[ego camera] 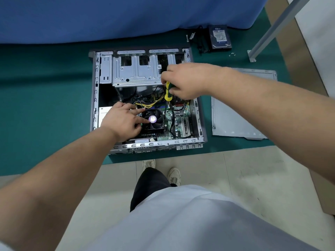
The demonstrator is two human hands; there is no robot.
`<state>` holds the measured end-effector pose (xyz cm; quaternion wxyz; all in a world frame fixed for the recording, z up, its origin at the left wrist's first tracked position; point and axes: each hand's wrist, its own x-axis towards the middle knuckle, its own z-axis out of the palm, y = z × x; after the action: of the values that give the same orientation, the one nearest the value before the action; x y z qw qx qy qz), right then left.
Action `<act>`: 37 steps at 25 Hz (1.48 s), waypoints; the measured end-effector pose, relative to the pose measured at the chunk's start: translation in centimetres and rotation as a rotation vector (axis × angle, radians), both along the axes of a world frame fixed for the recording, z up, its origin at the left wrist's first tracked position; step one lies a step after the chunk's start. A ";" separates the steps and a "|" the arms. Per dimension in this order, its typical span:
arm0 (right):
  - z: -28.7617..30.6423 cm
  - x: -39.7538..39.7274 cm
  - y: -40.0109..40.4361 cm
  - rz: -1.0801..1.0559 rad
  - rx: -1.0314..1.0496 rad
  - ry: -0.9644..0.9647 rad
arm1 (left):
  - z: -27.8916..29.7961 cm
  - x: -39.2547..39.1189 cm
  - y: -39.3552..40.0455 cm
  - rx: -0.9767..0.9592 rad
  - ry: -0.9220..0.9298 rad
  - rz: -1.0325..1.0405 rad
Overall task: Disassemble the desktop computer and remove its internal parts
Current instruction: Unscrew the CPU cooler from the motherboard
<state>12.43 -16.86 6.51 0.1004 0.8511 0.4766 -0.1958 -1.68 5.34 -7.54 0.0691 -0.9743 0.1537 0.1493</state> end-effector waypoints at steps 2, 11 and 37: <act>-0.6 -0.8 0.0 -0.105 0.022 -0.127 | 0.0 0.1 0.0 0.005 0.000 0.000; 0.3 -1.4 1.0 0.029 0.090 0.189 | -0.1 0.1 0.0 -0.001 -0.013 0.004; -0.8 -0.5 1.4 -0.044 0.023 0.019 | 0.0 0.1 -0.2 0.024 -0.015 0.002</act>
<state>11.89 -15.49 5.73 0.0820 0.8606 0.4610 -0.2005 -1.60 5.16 -7.51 0.0818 -0.9746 0.1505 0.1441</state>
